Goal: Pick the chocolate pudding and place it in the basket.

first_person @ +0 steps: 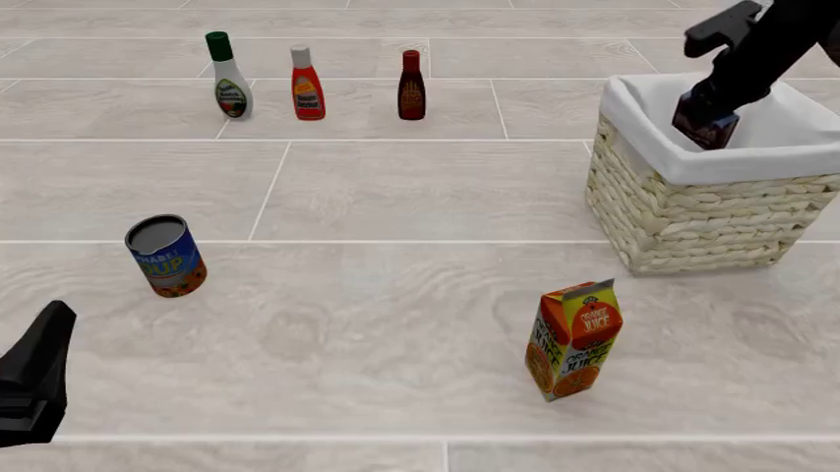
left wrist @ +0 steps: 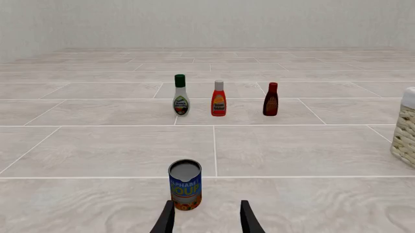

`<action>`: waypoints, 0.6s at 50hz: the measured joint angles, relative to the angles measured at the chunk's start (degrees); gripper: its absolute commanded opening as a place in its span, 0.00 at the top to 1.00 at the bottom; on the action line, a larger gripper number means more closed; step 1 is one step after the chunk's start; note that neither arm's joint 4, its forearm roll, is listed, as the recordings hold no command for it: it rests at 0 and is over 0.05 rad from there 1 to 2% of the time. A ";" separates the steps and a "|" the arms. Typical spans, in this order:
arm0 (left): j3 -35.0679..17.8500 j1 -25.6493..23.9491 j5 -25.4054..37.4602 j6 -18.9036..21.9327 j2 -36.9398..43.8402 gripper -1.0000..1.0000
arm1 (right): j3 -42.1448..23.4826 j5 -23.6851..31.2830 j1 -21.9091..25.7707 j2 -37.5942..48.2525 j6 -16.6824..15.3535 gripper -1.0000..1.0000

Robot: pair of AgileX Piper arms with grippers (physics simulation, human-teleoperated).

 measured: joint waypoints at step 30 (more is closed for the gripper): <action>0.00 0.00 0.00 0.00 0.00 0.00 | 5.03 -3.81 -0.44 0.89 0.28 1.00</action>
